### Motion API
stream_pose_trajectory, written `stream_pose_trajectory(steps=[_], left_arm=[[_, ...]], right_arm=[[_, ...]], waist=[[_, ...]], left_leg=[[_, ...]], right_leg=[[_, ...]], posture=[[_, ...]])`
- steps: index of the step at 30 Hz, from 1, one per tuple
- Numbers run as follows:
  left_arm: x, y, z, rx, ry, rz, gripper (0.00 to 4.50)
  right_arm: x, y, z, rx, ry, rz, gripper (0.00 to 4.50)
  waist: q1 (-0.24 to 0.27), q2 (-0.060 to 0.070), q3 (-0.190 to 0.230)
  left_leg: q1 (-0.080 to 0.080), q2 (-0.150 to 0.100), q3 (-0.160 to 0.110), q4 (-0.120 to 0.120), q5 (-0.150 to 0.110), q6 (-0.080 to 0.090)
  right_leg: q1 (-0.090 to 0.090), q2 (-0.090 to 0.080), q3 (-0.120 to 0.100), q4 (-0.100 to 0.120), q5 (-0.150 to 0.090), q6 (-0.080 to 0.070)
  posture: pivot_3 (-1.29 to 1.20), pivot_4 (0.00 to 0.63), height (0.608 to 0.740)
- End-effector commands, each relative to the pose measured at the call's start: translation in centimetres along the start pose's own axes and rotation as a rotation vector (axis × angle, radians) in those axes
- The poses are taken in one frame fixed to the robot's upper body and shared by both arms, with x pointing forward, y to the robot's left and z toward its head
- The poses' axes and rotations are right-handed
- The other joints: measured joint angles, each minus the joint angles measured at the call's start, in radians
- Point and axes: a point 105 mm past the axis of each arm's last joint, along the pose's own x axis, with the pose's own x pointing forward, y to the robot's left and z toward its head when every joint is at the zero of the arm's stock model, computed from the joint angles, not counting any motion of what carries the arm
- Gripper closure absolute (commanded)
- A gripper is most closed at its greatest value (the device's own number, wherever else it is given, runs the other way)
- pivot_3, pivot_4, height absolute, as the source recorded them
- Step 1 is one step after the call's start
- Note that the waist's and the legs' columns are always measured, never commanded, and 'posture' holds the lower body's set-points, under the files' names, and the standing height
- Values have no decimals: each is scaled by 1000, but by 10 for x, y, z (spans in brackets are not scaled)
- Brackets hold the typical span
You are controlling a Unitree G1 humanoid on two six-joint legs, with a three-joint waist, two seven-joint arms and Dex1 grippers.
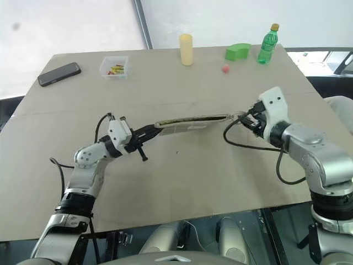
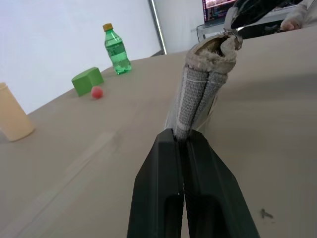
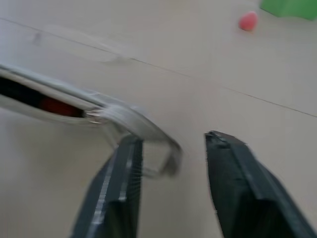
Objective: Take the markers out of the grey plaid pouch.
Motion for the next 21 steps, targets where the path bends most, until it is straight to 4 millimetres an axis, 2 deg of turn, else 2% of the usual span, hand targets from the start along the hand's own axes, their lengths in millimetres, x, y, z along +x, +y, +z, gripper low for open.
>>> stream_pose_trajectory(steps=[1,3,5,9,10,12,14,17,21], left_arm=[[5,6,8,28,-23,4,4500],[6,5,6,28,-21,2,4500],[7,5,5,22,-18,0,4500],[7,4,4,18,-18,-4,4500],[7,3,4,16,-20,-8,4500],[8,3,4,14,-22,-13,4500],[7,3,4,11,-23,-13,4500],[7,3,5,9,-26,-13,4500],[6,1,6,11,-30,-11,4500]], right_arm=[[-25,20,23,-46,-86,76,2229],[-39,25,34,-33,-139,99,2229],[-50,21,49,44,-236,102,2229],[-56,13,61,131,-305,85,2229],[-51,22,62,142,-303,126,2731],[-36,49,55,115,-249,217,3439],[-18,65,44,86,-194,235,4360],[3,75,35,70,-159,235,4360],[26,74,18,9,-93,194,4360]], waist=[[1,0,0],[1,0,0],[1,0,0],[1,0,0],[0,0,0],[-3,0,0],[-4,0,0],[-3,0,0],[2,0,0]], left_leg=[[0,0,0,0,0,0],[0,0,0,0,0,0],[0,0,0,0,0,0],[0,0,0,0,0,0],[0,0,0,0,0,0],[0,1,0,0,0,0],[0,2,0,0,0,0],[0,1,0,0,0,0],[0,-1,0,1,0,0]], right_leg=[[0,0,0,0,0,0],[0,0,0,0,0,0],[0,0,0,0,0,0],[1,0,0,0,0,0],[0,0,0,0,0,0],[0,0,0,0,0,0],[0,-1,0,0,0,0],[0,0,0,0,0,0],[0,0,0,0,0,0]], posture=[[0,150,740],[0,150,740],[0,150,740],[0,150,740],[0,150,740],[0,150,740],[0,150,740],[0,150,740],[0,150,740]])
